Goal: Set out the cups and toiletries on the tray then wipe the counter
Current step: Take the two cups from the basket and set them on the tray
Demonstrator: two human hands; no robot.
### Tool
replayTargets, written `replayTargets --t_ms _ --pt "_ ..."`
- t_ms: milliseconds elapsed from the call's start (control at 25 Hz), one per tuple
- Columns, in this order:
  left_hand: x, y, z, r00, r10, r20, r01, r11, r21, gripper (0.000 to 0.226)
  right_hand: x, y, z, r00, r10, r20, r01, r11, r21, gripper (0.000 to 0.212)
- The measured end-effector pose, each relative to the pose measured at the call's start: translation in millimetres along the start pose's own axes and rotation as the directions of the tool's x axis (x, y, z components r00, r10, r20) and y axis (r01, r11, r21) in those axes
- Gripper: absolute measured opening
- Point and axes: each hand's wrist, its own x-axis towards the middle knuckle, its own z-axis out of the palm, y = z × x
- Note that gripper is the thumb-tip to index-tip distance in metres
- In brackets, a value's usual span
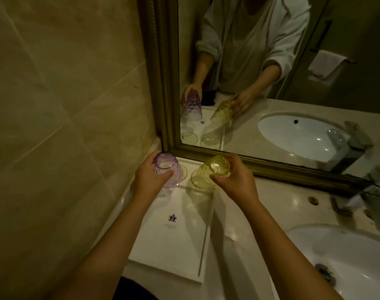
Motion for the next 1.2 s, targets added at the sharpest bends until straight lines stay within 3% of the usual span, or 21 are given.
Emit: replayTargets --t_ms 280,920,1120,1200 --pt "44 -25 37 1.000 0.011 0.002 -0.012 0.997 0.078 0.058 55 21 40 0.996 -0.030 0.078 0.036 0.997 -0.069 0.064" --pt "57 -52 58 1.000 -0.007 0.009 0.005 0.993 0.122 0.062 63 43 61 0.988 -0.010 0.156 0.041 0.980 -0.196 0.066" --pt "56 -59 56 1.000 0.005 0.025 -0.008 0.992 0.128 0.076 62 62 66 0.986 0.008 0.164 0.011 0.994 -0.111 0.092" --pt "49 -66 57 1.000 0.001 -0.001 -0.001 0.988 0.152 0.091 57 75 67 0.990 0.000 0.140 0.026 0.982 -0.188 0.095"
